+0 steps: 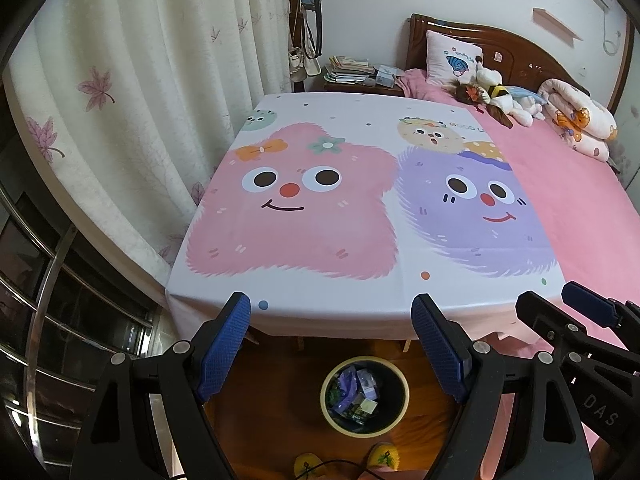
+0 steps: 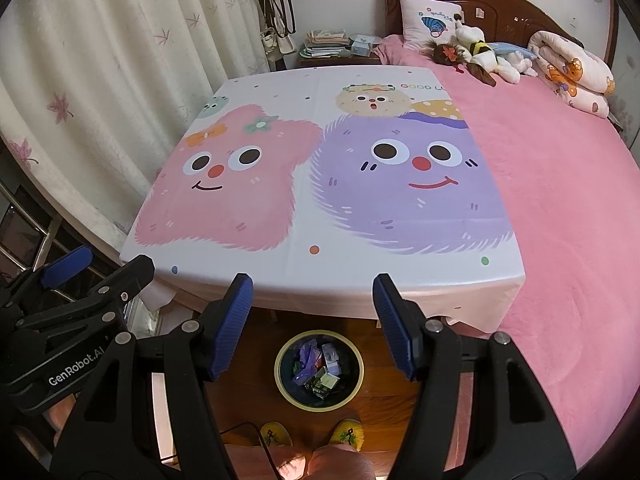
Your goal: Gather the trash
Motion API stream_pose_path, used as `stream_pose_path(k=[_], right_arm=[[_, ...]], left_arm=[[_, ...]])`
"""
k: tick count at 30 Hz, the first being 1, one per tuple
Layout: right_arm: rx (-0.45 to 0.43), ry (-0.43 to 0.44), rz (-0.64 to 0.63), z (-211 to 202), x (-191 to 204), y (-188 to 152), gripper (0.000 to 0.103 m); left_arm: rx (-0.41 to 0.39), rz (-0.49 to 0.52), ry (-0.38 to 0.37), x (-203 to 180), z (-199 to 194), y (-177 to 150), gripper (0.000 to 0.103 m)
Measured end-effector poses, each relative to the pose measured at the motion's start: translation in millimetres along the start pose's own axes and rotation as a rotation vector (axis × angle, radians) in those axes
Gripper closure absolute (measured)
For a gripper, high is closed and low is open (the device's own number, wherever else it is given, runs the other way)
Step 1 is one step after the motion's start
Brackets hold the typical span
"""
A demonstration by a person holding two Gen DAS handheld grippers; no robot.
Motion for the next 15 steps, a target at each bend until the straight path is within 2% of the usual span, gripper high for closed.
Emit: stream_pose_path(k=[15], right_arm=[[0.001, -0.001, 0.007, 0.9, 2.2, -0.2, 0.043]], left_arm=[[0.004, 0.008, 0.001, 3.4, 2.7, 3.4, 0.019]])
Point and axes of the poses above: each gripper's, at about its wrist camera, not at the fingertips, and z roughly the way its jaws point, x to its left, y to its top, the point moved 1 cm from there along z, roughly the way its jaws point, and after that the axes turned 9 degrees about -z, right-handed, at the moved point
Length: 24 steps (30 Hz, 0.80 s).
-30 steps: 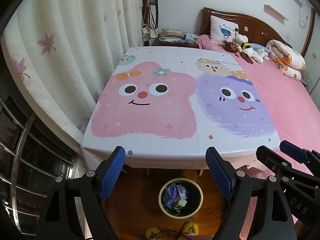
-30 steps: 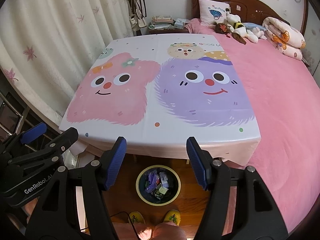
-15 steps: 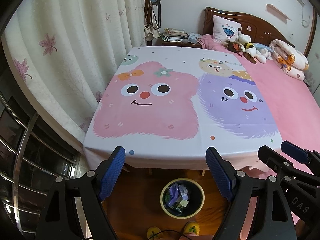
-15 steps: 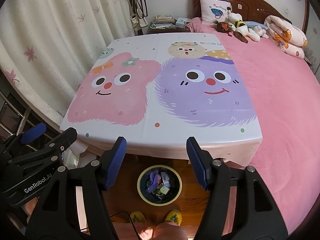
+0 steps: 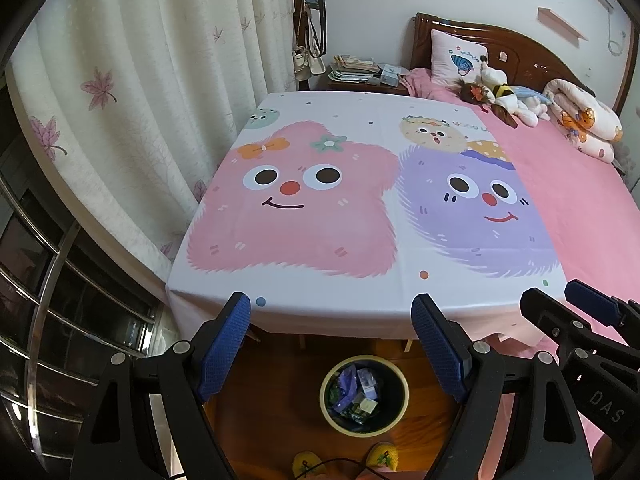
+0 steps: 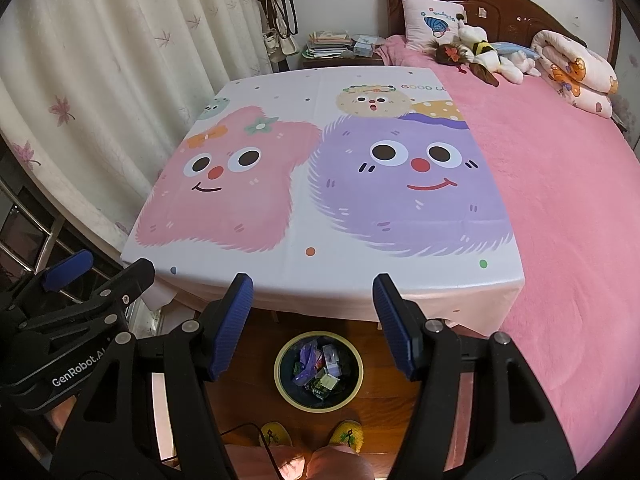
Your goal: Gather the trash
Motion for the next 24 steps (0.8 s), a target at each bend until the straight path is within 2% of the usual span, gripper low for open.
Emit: stream_pose_path(k=[8, 24], right_arm=[[0.0, 0.005, 0.001, 1, 2, 1, 0.043], [0.004, 0.013, 0.005, 4, 6, 5, 0.043]], left_arm=[[0.007, -0.008, 0.014, 11, 1, -8, 0.019], [0.019, -0.003, 0.027, 8, 2, -6, 0.019]])
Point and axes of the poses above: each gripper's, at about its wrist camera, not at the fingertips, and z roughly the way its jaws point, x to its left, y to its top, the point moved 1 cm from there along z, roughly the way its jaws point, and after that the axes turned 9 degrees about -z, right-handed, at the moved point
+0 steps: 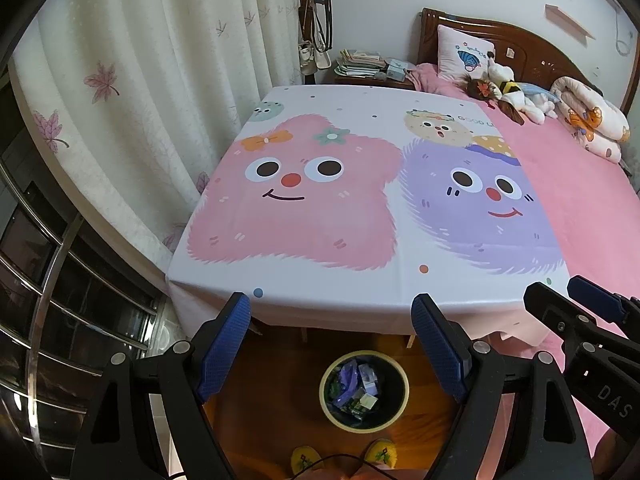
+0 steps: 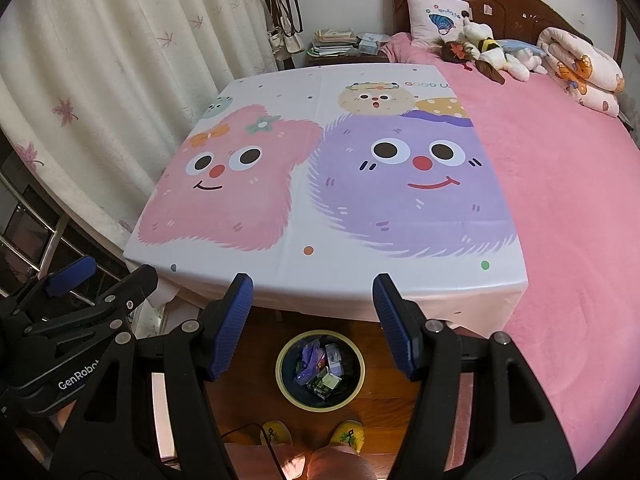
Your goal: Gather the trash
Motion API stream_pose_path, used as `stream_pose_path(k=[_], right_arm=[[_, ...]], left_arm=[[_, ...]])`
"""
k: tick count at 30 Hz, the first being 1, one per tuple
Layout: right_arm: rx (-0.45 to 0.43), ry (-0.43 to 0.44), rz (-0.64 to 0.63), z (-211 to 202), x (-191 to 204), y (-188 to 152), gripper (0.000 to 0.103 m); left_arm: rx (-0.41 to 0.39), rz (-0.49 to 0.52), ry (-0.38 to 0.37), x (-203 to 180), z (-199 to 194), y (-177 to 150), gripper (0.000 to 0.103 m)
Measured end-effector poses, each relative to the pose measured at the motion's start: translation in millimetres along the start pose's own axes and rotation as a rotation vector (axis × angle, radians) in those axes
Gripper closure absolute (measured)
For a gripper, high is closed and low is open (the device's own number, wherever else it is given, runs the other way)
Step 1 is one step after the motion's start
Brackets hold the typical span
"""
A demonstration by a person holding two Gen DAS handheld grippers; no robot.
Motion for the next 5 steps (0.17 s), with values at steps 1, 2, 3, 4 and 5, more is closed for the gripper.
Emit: stream_pose_path(k=[1, 2, 3, 4, 5], right_arm=[[0.0, 0.001, 0.0, 0.8, 2.6, 0.2, 0.043], [0.0, 0.001, 0.001, 0.7, 2.4, 0.1, 0.044], [-0.001, 0.001, 0.002, 0.9, 3.5, 0.2, 0.043], [-0.001, 0.001, 0.003, 1.1, 4.3, 0.3, 0.044], [0.0, 0.0, 0.003, 0.4, 1.5, 0.1, 0.043]], left_arm=[[-0.001, 0.001, 0.001, 2.5, -0.5, -0.9, 0.019], [-0.001, 0.0, 0.001, 2.2, -0.4, -0.7, 0.019], [0.001, 0.0, 0.0, -0.6, 0.2, 0.4, 0.019], [0.001, 0.0, 0.0, -0.7, 0.3, 0.7, 0.019], [0.002, -0.002, 0.001, 5.0, -0.6, -1.4, 0.019]])
Point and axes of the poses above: each gripper's, at about its wrist camera, not at the fingertips, and z roughly the way its jaws point, x to its left, y to its top, the point moved 1 cm from there along z, roughly the way its jaws point, and after that the axes turned 9 degrees about -z, right-handed, at the moved point
